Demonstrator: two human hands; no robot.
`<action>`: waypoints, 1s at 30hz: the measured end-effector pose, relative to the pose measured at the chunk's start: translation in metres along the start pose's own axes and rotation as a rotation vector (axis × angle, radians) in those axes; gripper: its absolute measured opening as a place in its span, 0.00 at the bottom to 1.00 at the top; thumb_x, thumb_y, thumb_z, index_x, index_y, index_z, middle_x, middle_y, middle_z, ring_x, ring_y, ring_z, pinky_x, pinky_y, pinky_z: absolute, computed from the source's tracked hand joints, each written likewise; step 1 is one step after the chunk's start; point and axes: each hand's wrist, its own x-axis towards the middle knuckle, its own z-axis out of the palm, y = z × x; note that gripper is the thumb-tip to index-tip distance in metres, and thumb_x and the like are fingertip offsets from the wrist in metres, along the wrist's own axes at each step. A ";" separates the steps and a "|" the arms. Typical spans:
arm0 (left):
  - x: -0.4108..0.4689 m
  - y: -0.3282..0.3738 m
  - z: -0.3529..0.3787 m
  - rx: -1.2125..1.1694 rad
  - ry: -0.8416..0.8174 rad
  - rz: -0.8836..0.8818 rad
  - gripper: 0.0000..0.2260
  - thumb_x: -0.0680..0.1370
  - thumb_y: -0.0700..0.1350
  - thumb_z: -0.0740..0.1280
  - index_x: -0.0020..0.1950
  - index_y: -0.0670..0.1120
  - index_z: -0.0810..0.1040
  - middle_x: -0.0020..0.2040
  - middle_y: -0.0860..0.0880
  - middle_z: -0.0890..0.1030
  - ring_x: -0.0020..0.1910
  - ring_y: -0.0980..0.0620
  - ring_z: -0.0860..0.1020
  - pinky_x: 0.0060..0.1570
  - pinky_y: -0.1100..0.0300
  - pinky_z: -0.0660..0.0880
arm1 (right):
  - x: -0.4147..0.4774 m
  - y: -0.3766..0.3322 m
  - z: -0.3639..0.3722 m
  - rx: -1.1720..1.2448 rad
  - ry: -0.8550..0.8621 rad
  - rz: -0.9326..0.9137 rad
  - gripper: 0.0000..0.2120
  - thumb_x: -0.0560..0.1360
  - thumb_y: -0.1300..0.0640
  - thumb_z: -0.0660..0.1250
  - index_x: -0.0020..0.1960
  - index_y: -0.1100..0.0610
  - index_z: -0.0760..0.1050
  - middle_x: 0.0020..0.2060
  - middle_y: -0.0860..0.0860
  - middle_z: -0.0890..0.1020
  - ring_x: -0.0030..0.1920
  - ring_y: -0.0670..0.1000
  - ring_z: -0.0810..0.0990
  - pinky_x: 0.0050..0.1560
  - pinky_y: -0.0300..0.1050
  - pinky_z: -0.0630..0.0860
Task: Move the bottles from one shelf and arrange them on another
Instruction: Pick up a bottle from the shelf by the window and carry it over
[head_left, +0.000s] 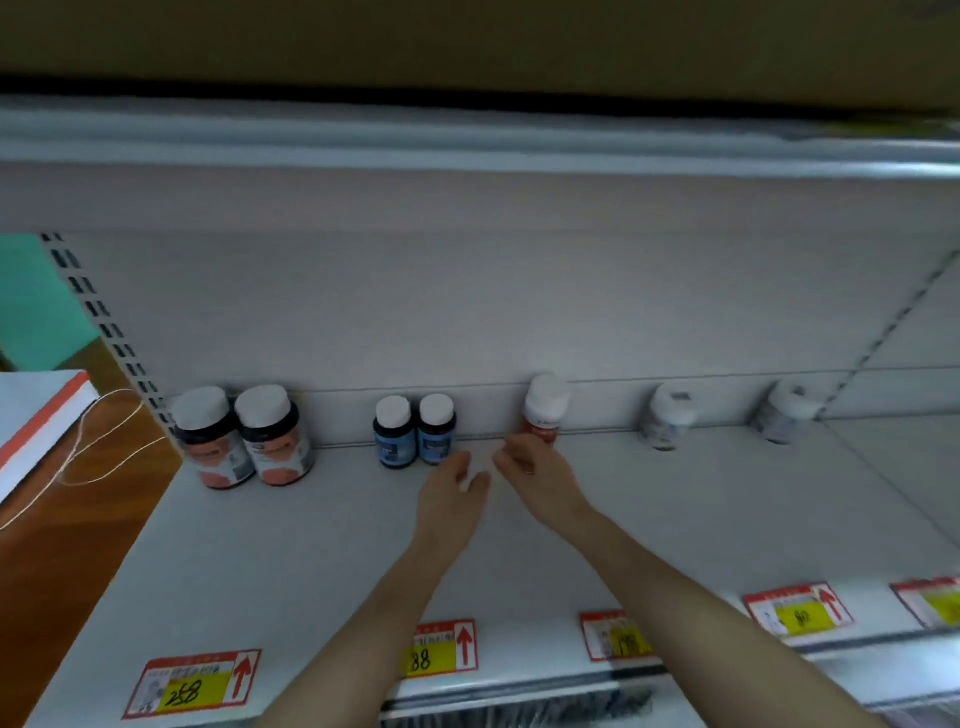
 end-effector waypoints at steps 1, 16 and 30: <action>-0.005 0.009 0.007 0.014 -0.017 0.023 0.14 0.77 0.43 0.61 0.60 0.37 0.72 0.59 0.38 0.76 0.59 0.43 0.74 0.58 0.54 0.69 | -0.006 0.004 -0.013 -0.007 0.035 0.001 0.14 0.76 0.56 0.64 0.59 0.62 0.74 0.55 0.58 0.81 0.57 0.55 0.79 0.54 0.35 0.70; -0.099 0.196 0.246 -0.098 -0.298 0.324 0.18 0.75 0.41 0.64 0.65 0.39 0.71 0.65 0.42 0.74 0.63 0.46 0.74 0.60 0.60 0.67 | -0.138 0.122 -0.312 -0.062 0.490 0.190 0.16 0.75 0.56 0.65 0.58 0.67 0.74 0.55 0.64 0.80 0.57 0.58 0.78 0.49 0.36 0.68; -0.214 0.346 0.522 -0.160 -0.643 0.493 0.19 0.75 0.40 0.65 0.64 0.38 0.70 0.64 0.41 0.75 0.62 0.46 0.74 0.59 0.61 0.66 | -0.274 0.283 -0.572 0.068 0.838 0.321 0.18 0.74 0.53 0.66 0.60 0.61 0.73 0.52 0.54 0.79 0.52 0.48 0.76 0.56 0.42 0.74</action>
